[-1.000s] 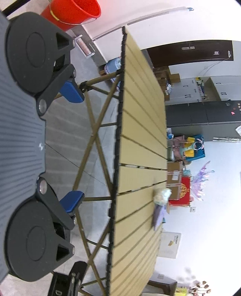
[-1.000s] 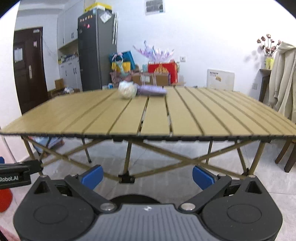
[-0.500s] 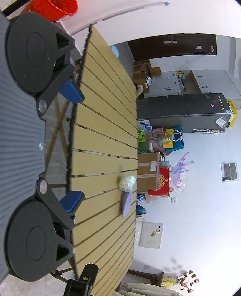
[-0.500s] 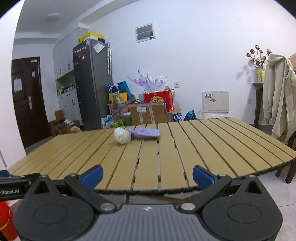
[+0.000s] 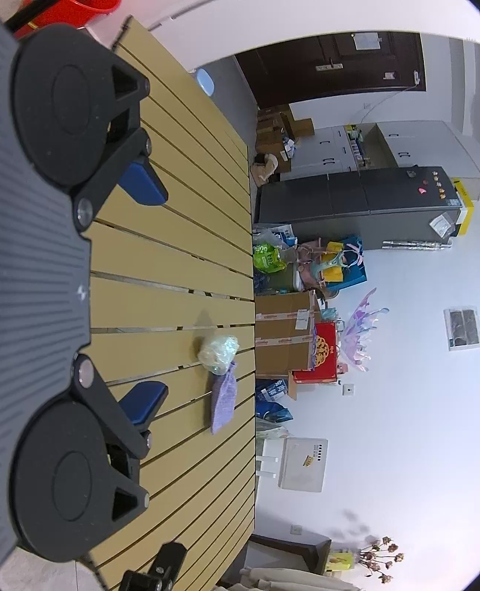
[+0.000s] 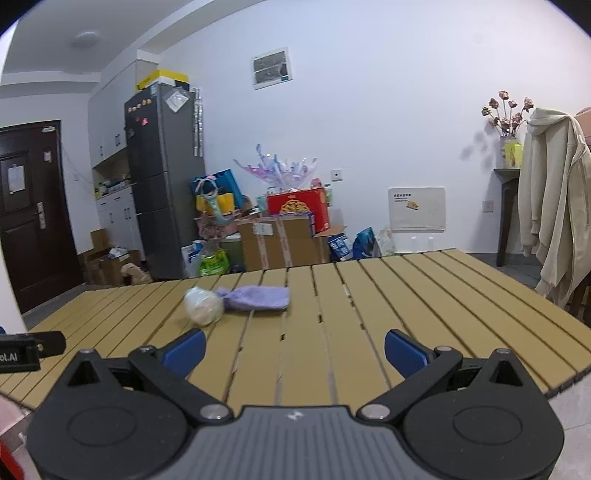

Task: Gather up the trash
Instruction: 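Raise both tools back up toward the bag and pouch on the table, then grasp the iridescent plastic bag with the left tool while the right tool grasps the lilac pouch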

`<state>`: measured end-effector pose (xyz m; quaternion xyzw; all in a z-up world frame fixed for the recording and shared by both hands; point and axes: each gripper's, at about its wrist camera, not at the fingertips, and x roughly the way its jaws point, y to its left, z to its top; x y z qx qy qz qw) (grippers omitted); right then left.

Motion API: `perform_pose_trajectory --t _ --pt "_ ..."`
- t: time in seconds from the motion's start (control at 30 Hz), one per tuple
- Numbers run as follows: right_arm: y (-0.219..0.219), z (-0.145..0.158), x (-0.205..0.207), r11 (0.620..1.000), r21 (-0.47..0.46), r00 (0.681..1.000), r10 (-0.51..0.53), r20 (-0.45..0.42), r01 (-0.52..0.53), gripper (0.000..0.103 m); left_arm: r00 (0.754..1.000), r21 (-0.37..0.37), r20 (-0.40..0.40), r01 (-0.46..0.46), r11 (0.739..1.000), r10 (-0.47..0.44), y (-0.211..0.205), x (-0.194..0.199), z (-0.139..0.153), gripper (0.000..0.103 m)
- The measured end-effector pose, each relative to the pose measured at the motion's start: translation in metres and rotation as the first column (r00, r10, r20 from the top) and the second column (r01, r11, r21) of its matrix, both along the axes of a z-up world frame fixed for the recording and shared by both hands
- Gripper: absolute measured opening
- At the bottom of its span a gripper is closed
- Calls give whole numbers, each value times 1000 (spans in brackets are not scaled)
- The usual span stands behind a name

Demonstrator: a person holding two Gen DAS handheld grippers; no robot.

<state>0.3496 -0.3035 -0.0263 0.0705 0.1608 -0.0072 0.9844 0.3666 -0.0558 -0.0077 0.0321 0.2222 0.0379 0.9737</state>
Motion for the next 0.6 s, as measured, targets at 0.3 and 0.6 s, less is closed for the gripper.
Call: perform_pose_trajectory --t 0.3,0.6 --pt "-10 2 81 997 -72 999 -9 -41 7 103 992 -26 -118 36 999 -38 -8 107 -6 103" --pt "-20 -12 169 997 -83 994 -18 -105 9 103 981 44 -188 61 997 -52 -44 210 -31 103"
